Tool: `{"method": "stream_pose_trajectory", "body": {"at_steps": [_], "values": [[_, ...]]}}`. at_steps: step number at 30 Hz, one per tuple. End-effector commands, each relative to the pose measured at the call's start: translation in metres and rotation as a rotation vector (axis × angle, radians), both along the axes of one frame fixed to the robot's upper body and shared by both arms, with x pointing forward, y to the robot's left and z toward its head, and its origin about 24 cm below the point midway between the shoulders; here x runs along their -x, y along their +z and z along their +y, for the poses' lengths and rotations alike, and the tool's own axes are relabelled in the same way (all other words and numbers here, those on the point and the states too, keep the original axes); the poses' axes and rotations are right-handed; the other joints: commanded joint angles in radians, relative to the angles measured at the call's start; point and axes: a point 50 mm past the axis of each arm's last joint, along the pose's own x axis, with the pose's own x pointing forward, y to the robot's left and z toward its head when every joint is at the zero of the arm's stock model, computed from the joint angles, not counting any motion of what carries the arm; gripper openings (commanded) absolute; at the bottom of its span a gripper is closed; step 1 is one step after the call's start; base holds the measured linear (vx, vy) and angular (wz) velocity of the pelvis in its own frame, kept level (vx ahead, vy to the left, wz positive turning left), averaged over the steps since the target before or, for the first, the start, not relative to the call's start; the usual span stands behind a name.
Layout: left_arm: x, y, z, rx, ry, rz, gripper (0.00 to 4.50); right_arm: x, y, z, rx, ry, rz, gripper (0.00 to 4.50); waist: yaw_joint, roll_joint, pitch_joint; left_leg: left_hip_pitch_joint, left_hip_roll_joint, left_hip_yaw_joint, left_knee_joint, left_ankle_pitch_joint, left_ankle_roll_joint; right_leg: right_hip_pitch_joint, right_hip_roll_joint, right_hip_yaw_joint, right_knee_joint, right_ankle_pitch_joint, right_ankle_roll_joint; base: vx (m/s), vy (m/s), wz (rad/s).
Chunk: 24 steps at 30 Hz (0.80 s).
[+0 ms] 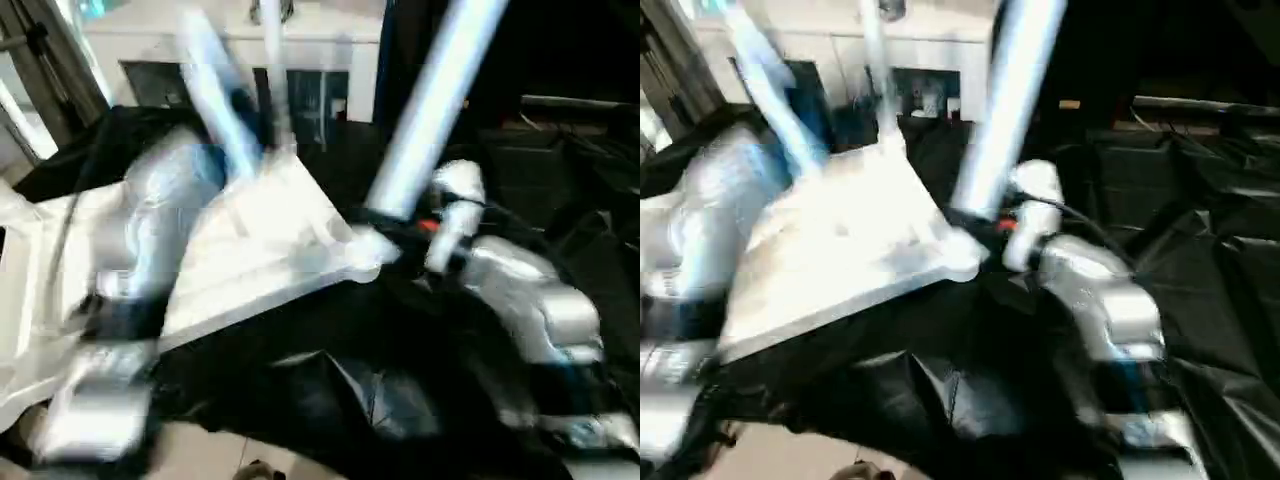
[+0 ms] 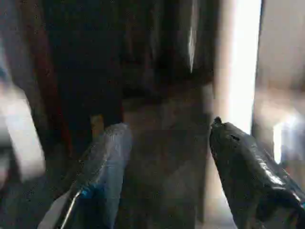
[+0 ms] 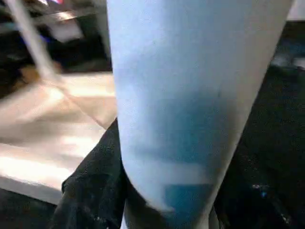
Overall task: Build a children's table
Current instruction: Insert table leg to table base
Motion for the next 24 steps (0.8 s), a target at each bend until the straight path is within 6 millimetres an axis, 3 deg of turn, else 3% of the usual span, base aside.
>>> {"method": "stream_pose_trajectory", "body": {"at_steps": [1,3,4,5,6,7,11,15,21,24], "values": [[0.001,-0.025,-0.010,-0.149,-0.033,0.045,3.05,0.001,-0.002,0.003,0.044,-0.048,-0.042,1.91,-0.007,0.003,-0.081,0.015,0.021,-0.006,-0.069,-0.216,-0.020,0.056,-0.042,0.044,-0.075,-0.265,-0.122,0.000,0.000,0.00],[0.002,-0.046,-0.009,-0.222,-0.038,0.103,3.05,0.001,-0.008,-0.001,0.034,-0.118,-0.032,1.91,-0.012,0.002,-0.079,0.013,0.018,-0.006,-0.072,-0.235,-0.019,0.057,-0.042,0.043,-0.076,-0.266,-0.134,0.000,0.000,0.00],[0.002,-0.047,-0.009,-0.225,-0.038,0.105,3.05,0.001,-0.008,-0.001,0.033,-0.120,-0.031,1.91,-0.015,0.001,-0.080,0.013,0.018,-0.007,-0.072,-0.247,-0.021,0.060,-0.043,0.043,-0.075,-0.269,-0.141,0.000,0.000,0.00],[0.002,-0.065,-0.007,-0.290,-0.041,0.162,3.05,0.003,-0.012,-0.003,0.028,-0.153,-0.024,1.91,-0.020,0.000,-0.079,0.013,0.018,-0.007,-0.073,-0.250,-0.019,0.060,-0.042,0.043,-0.079,-0.273,-0.143,0.000,0.000,0.00],[0.001,-0.066,-0.007,-0.293,-0.041,0.166,3.05,0.003,-0.012,-0.003,0.028,-0.154,-0.023,1.91,-0.022,0.002,-0.077,0.013,0.017,-0.006,-0.072,-0.255,-0.016,0.059,-0.042,0.043,-0.080,-0.281,-0.142,0.000,0.000,0.00],[0.000,-0.079,-0.003,-0.350,-0.032,0.207,3.05,0.006,-0.015,-0.002,0.036,-0.152,-0.016,1.91,-0.025,-0.004,-0.076,0.014,0.015,-0.005,-0.073,-0.267,-0.014,0.060,-0.042,0.042,-0.082,-0.304,-0.138,0.000,0.000,0.00],[-0.003,-0.098,0.007,-0.463,-0.013,0.266,3.05,0.010,-0.020,0.002,0.083,-0.116,-0.019,1.91,-0.031,0.000,-0.074,0.015,0.014,-0.007,-0.073,-0.281,-0.008,0.058,-0.044,0.042,-0.089,-0.350,-0.120,0.000,0.000,0.00],[-0.013,-0.106,0.017,-0.452,0.079,0.319,3.05,0.012,-0.024,0.005,0.067,-0.125,-0.012,1.91,-0.033,0.001,-0.076,0.016,0.014,-0.007,-0.072,-0.286,-0.004,0.056,-0.044,0.041,-0.087,-0.341,-0.135,0.000,0.000,0.00],[-0.008,-0.110,0.021,-0.462,0.008,0.349,3.05,0.016,-0.026,0.006,0.061,-0.133,0.007,1.91,-0.027,0.003,-0.077,0.016,0.021,-0.008,-0.075,-0.272,-0.001,0.059,-0.048,0.045,-0.079,-0.266,-0.176,0.000,0.000,0.00],[-0.004,-0.112,0.021,-0.451,-0.034,0.368,3.05,0.017,-0.027,0.006,0.062,-0.131,0.009,1.91,-0.023,0.002,-0.076,0.017,0.022,-0.007,-0.075,-0.278,-0.001,0.058,-0.050,0.046,-0.080,-0.280,-0.179,0.000,0.000,0.00]]}}
